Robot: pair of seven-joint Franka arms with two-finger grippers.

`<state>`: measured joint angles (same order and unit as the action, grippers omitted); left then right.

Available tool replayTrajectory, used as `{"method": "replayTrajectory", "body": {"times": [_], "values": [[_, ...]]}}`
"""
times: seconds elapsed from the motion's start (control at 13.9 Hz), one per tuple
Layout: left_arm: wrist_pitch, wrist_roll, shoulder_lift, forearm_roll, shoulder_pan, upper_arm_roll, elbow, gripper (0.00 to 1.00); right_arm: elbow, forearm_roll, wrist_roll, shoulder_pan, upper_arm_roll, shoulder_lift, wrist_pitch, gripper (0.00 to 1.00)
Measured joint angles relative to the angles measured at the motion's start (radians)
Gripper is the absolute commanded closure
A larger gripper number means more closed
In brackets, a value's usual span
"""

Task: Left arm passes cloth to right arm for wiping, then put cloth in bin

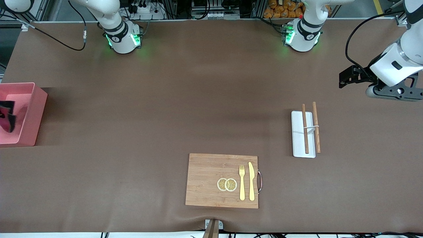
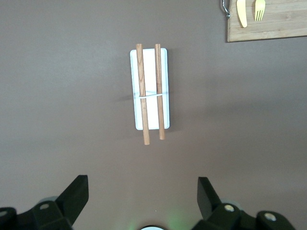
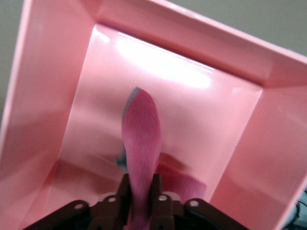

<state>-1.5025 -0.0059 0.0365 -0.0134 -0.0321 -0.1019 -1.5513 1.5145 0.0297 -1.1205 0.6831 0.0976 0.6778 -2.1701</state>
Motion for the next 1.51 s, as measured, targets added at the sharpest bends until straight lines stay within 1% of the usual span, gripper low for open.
{"method": "replayTrajectory", "body": {"times": [0.14,0.22,0.36,0.5,0.58,0.72,0.86,1.08,1.3,1.51], "values": [[0.0,0.0,-0.001,0.0,-0.001,-0.002,0.0,0.0,-0.013,-0.018,-0.001,0.0,-0.005,0.003,0.013,0.0],[0.0,0.0,-0.002,0.0,-0.002,-0.005,0.001,0.0,-0.028,-0.019,-0.001,0.0,-0.012,0.001,0.051,0.0],[0.0,0.0,-0.003,0.0,-0.002,-0.012,0.001,0.0,-0.091,-0.019,-0.001,-0.012,-0.028,-0.002,0.17,0.0],[0.007,0.0,-0.003,0.0,-0.002,-0.013,0.0,0.0,-0.178,-0.02,0.0,-0.052,-0.03,-0.015,0.303,0.0],[0.016,0.0,-0.003,0.0,-0.001,-0.013,0.0,0.0,-0.205,-0.026,0.004,-0.063,-0.03,-0.023,0.357,0.0],[0.031,-0.001,-0.003,0.0,0.001,-0.012,-0.001,0.0,-0.228,-0.052,0.024,-0.063,-0.029,-0.048,0.421,0.0],[0.037,-0.01,-0.003,0.0,0.002,-0.012,-0.002,0.0,-0.238,-0.055,0.119,-0.078,-0.032,-0.091,0.506,0.0],[0.034,-0.019,-0.003,0.0,-0.005,-0.014,0.001,0.0,-0.242,-0.056,0.228,-0.156,-0.037,-0.176,0.676,0.0],[-0.014,-0.021,-0.004,0.001,-0.015,-0.019,0.008,0.0,-0.242,-0.055,0.407,-0.247,-0.04,-0.235,0.761,0.0],[-0.076,-0.021,-0.005,0.003,-0.014,-0.025,0.011,0.0,-0.241,-0.047,0.603,-0.35,-0.041,-0.27,0.822,0.0]]}}
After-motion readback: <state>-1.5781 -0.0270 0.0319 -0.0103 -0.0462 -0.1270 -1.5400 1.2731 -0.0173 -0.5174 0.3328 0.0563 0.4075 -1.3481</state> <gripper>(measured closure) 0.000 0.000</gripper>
